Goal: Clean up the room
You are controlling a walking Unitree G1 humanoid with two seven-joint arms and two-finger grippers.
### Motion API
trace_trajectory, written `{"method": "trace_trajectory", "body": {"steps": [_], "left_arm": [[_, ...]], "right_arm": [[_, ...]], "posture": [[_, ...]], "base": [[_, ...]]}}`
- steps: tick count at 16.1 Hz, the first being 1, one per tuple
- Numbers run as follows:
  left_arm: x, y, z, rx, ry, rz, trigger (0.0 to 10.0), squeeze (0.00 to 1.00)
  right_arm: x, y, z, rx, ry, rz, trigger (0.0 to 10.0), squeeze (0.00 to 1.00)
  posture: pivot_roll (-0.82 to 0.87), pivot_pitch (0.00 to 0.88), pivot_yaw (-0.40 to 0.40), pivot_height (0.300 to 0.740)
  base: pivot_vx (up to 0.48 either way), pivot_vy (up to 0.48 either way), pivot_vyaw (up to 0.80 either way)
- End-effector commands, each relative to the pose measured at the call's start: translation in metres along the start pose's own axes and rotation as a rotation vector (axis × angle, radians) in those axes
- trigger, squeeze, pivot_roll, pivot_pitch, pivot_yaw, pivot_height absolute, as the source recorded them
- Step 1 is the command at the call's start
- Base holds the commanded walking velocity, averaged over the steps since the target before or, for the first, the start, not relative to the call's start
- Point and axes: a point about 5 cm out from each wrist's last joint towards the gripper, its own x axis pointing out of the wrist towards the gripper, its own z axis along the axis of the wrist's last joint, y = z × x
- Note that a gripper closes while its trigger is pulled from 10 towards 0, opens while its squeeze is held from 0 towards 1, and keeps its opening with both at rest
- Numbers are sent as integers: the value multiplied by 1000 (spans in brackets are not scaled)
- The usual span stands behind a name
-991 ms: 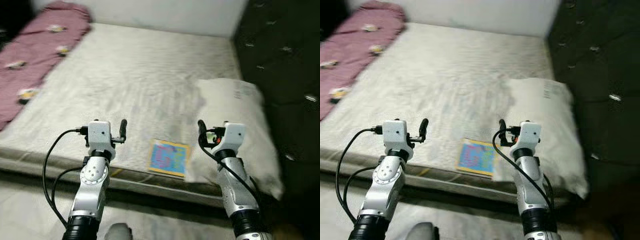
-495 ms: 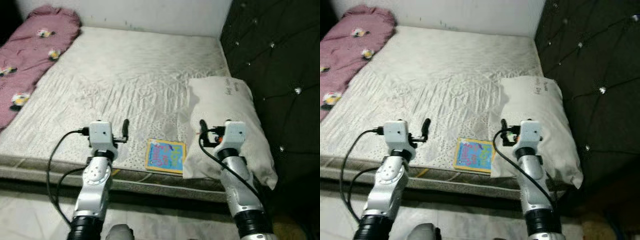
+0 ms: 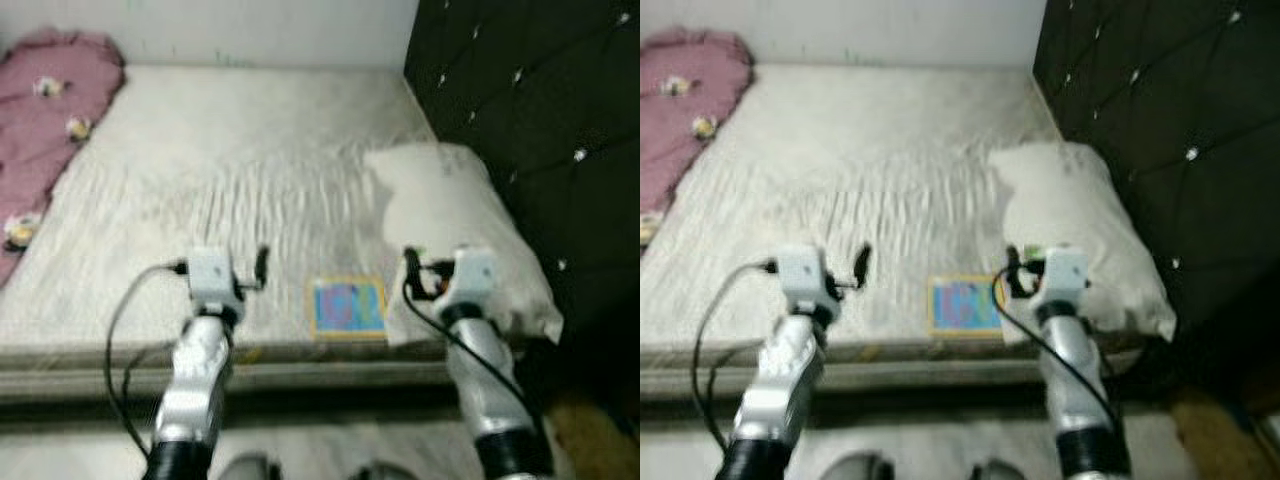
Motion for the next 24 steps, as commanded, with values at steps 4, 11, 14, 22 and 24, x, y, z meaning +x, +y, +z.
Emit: {"method": "trace_trajectory", "body": {"steps": [4, 11, 14, 22, 24], "left_arm": [[4, 3, 9, 15, -29, -4, 10000, 0], [3, 0, 15, -27, -69, -48, 10000, 0], [3, -3, 14, -49, -71, -61, 10000, 0], [5, -2, 12, -80, -45, -47, 10000, 0], [5, -2, 12, -84, -44, -47, 10000, 0]], "right_arm": [[3, 6, 7, 14, -19, 22, 10000, 0], [6, 7, 8, 5, -17, 28, 10000, 0], [6, 6, 8, 1, -15, 32, 10000, 0], [8, 6, 8, -1, -11, 26, 10000, 0], [8, 6, 8, -1, -10, 24, 10000, 0]], "posture": [[-1, 7, -28, 740], [-5, 1, -33, 740], [-7, 1, -35, 740], [-6, 1, -33, 740], [-5, 2, -33, 740]], "base": [[0, 480, 0], [0, 0, 0], [0, 0, 0], [0, 166, 0], [0, 480, 0]]}}
